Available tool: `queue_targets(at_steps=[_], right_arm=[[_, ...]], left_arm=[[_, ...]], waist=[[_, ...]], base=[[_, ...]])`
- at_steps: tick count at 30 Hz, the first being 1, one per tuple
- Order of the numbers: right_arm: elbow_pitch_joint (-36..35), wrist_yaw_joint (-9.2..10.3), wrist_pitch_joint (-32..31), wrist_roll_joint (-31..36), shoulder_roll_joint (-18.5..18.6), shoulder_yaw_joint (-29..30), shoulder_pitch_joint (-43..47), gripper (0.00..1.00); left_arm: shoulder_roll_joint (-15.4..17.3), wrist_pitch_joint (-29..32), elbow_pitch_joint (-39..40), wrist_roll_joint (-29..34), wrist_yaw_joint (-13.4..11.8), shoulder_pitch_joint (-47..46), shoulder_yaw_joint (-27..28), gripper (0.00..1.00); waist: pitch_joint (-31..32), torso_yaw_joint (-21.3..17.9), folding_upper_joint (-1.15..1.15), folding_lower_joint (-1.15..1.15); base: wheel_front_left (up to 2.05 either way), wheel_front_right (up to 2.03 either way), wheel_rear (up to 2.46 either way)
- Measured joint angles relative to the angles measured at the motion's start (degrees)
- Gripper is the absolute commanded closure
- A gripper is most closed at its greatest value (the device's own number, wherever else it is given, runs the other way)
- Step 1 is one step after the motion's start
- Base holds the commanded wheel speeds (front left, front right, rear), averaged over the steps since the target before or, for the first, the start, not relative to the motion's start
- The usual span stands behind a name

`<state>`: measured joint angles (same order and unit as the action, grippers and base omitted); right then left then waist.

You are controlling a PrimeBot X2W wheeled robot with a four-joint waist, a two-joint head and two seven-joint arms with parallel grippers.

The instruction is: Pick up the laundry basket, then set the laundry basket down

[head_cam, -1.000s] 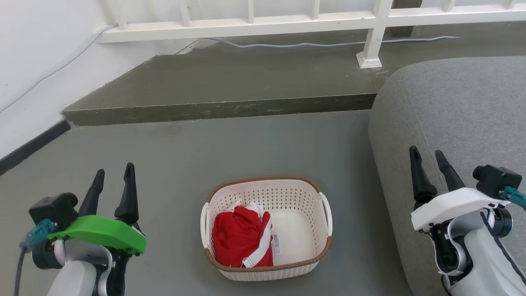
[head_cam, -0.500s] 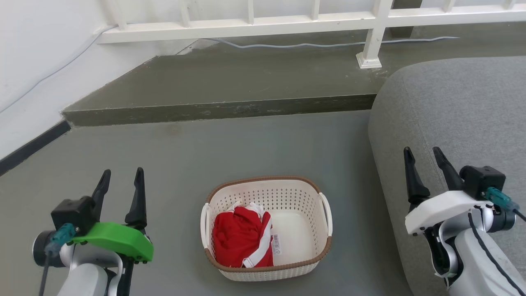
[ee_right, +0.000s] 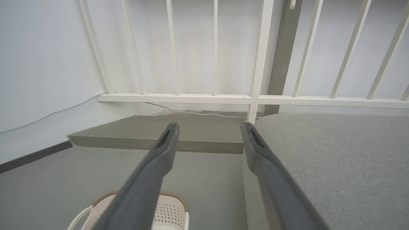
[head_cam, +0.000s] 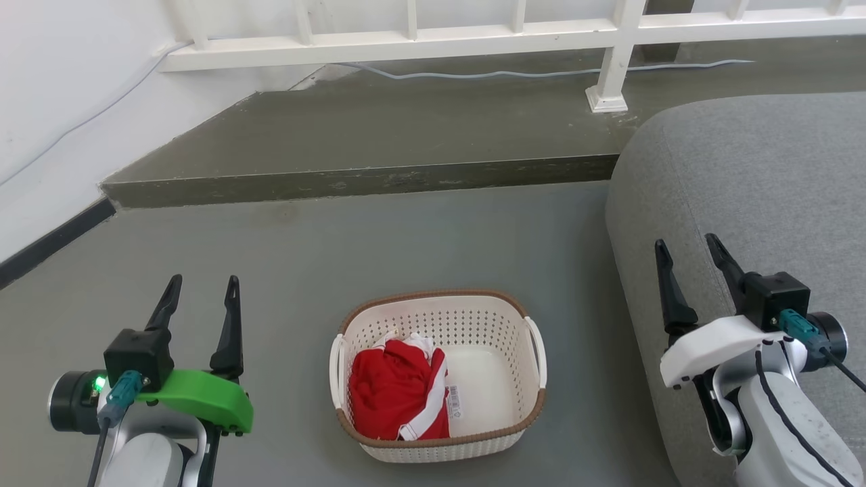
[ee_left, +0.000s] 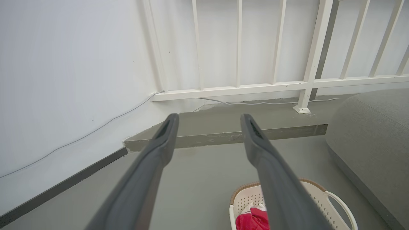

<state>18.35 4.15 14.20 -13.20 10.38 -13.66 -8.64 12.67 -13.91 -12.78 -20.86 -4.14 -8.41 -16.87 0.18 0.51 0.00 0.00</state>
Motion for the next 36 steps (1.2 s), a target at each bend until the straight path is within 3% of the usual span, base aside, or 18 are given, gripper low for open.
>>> queue_targets(at_steps=[36], right_arm=[[1.5,-1.08,0.2,0.1,-0.4,0.6,-1.5,0.00]], left_arm=[[-0.5,0.0,-0.8,-1.0,0.0,-1.5,0.1,0.00]], waist=[[-2.6,0.1,0.00,0.00]], base=[[0.00,0.00,0.00]])
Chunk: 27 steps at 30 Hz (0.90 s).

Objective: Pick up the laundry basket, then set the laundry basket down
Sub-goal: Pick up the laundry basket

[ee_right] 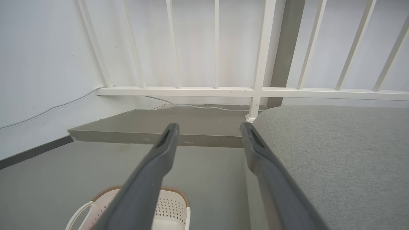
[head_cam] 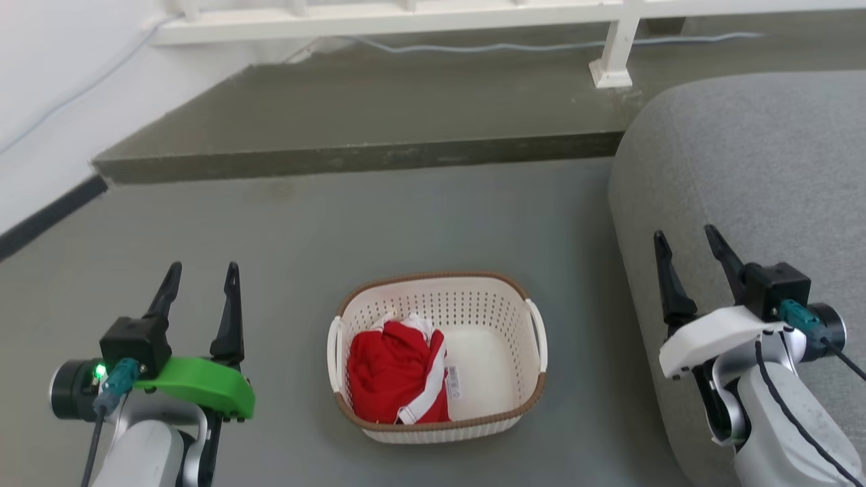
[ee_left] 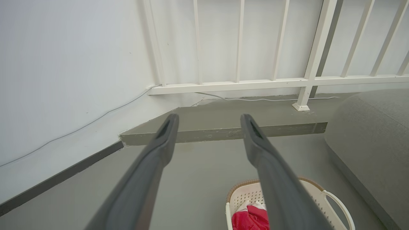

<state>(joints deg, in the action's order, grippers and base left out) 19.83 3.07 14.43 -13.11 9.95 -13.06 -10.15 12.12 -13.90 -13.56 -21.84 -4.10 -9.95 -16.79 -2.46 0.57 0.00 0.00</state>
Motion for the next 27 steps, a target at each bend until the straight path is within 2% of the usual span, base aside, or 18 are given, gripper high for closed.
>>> queue_targets(at_steps=[27], right_arm=[[0.3,0.60,0.0,2.2,-1.6,-0.4,-12.9,0.00]], left_arm=[[0.0,0.0,3.0,-1.5,3.2,-10.3,0.3,0.00]], waist=[[-20.2,0.4,0.00,0.00]], base=[[0.00,0.00,0.00]])
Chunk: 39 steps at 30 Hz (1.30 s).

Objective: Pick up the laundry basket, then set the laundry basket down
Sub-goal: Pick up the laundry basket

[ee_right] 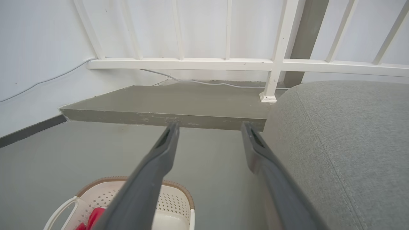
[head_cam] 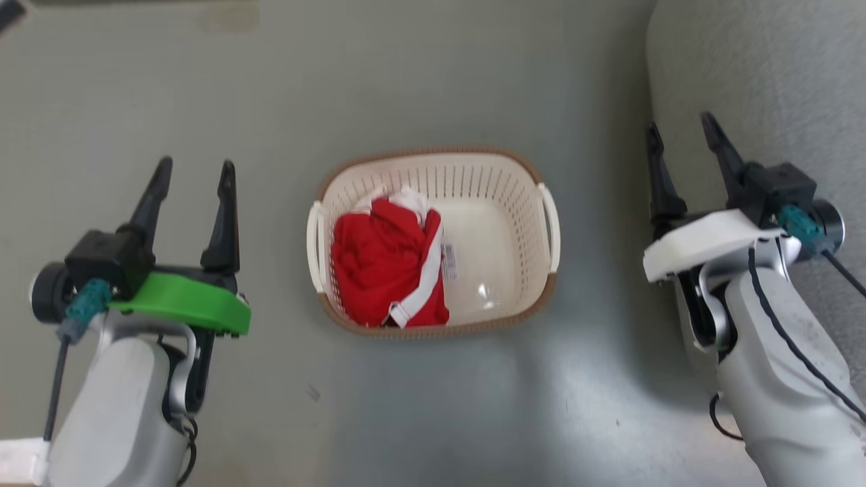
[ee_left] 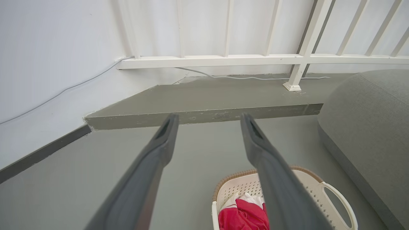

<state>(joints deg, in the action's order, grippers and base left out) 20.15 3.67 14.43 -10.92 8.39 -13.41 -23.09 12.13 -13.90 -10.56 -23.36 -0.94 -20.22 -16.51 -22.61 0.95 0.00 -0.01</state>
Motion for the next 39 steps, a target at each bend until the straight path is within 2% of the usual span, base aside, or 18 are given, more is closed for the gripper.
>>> queue_targets(at_steps=[13,21,29,39], right_arm=[[1.4,0.47,0.1,0.6,-1.2,-0.5,-7.2,0.00],[3.1,0.45,-0.2,1.2,-1.4,-0.9,-14.8,0.00],[10.0,-0.66,-1.2,1.3,-2.3,-3.0,-19.7,0.00],[20.3,-2.36,-3.0,1.4,-3.9,-6.5,-21.9,0.00]], left_arm=[[0.0,0.6,-1.4,-1.0,2.0,-7.1,0.1,0.00],[0.0,2.4,-3.8,-2.2,4.5,-15.1,0.2,0.00],[-0.6,3.9,-10.8,-3.7,6.2,-20.3,-0.9,0.00],[-2.2,7.4,-21.6,-5.4,7.5,-22.4,-4.7,0.00]], waist=[[-10.7,-0.1,0.00,0.00],[-17.3,-0.1,0.00,0.00],[-22.7,-0.3,0.00,0.00],[-25.9,-1.5,0.00,0.00]], base=[[0.00,0.00,0.00],[0.00,0.00,0.00],[0.00,0.00,0.00],[0.00,0.00,0.00]])
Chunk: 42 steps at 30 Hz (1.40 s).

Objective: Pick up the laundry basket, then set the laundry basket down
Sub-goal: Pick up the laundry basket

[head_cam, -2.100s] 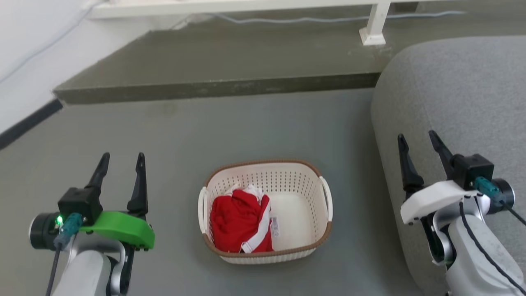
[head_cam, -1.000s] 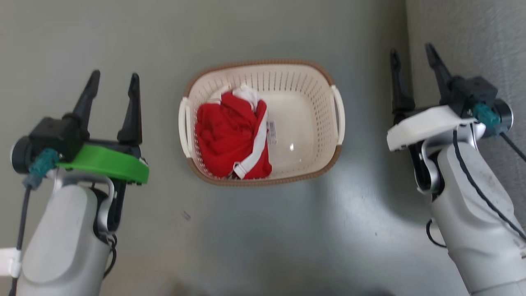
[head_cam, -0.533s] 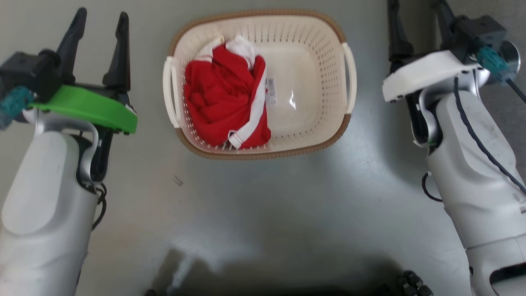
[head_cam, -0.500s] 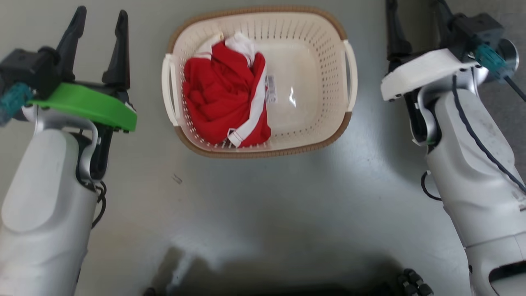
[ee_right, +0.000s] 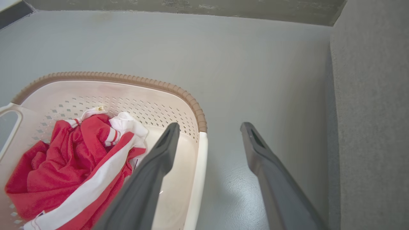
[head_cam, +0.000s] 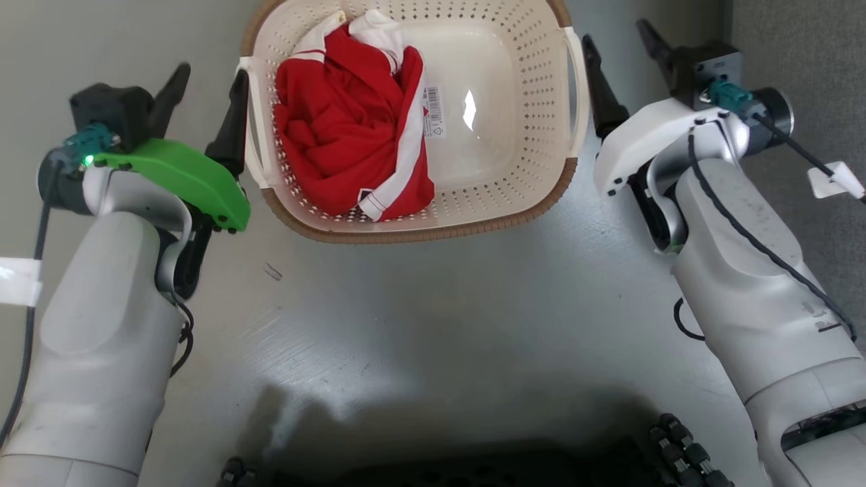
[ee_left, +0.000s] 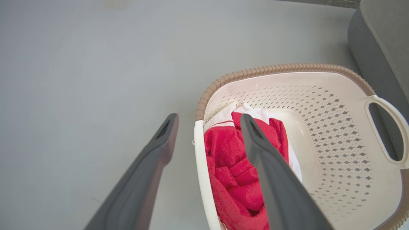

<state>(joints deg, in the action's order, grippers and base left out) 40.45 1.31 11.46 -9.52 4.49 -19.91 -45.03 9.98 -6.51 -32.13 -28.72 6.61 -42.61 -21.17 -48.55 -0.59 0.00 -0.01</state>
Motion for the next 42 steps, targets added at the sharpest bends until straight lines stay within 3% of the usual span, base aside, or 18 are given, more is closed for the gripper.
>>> queue_targets(at_steps=[19,24,30,31,32,33,42], right_arm=[[10.0,-0.94,-3.0,-1.2,-0.7,-4.3,-6.0,0.00],[10.0,-2.34,-3.5,-4.6,-0.7,-6.5,-7.3,0.00],[10.1,-2.55,-3.4,-6.1,-0.7,-8.3,-9.0,0.00],[10.3,-2.55,-3.4,-6.6,-0.7,-8.4,-9.1,0.10],[10.7,-2.55,-3.4,-7.0,-0.7,-8.6,-9.1,0.96],[11.0,-2.56,-3.4,-7.4,-0.7,-8.8,-9.1,1.00],[13.0,-1.79,-3.4,-9.3,-1.5,-9.9,-10.5,1.00]], left_arm=[[0.1,4.0,-11.5,-2.8,0.5,-6.8,-4.1,0.00],[0.4,5.2,-12.8,-3.6,0.5,-8.3,-6.7,0.00],[0.8,5.2,-14.5,-5.3,0.5,-10.1,-8.0,0.00],[0.8,4.9,-14.8,-5.4,0.5,-10.4,-8.3,0.41],[0.7,4.9,-15.2,-5.7,0.5,-10.6,-8.5,1.00],[0.7,4.9,-15.4,-6.0,0.6,-10.7,-8.8,1.00],[-0.2,4.4,-16.4,-9.5,0.9,-11.9,-10.8,1.00]], waist=[[-5.5,-0.9,0.00,0.00],[-7.2,-0.9,0.00,0.00],[-8.9,-0.8,0.00,0.00],[-9.1,-0.8,0.00,0.00],[-9.2,-0.7,0.00,0.00],[-9.3,-0.7,0.00,0.00],[-9.6,-0.4,0.00,0.01]], base=[[0.00,0.00,0.00],[0.00,0.00,0.00],[0.00,0.00,0.00],[0.00,0.00,0.00],[0.00,0.00,0.00],[0.00,0.00,0.00],[0.00,0.00,0.00]])
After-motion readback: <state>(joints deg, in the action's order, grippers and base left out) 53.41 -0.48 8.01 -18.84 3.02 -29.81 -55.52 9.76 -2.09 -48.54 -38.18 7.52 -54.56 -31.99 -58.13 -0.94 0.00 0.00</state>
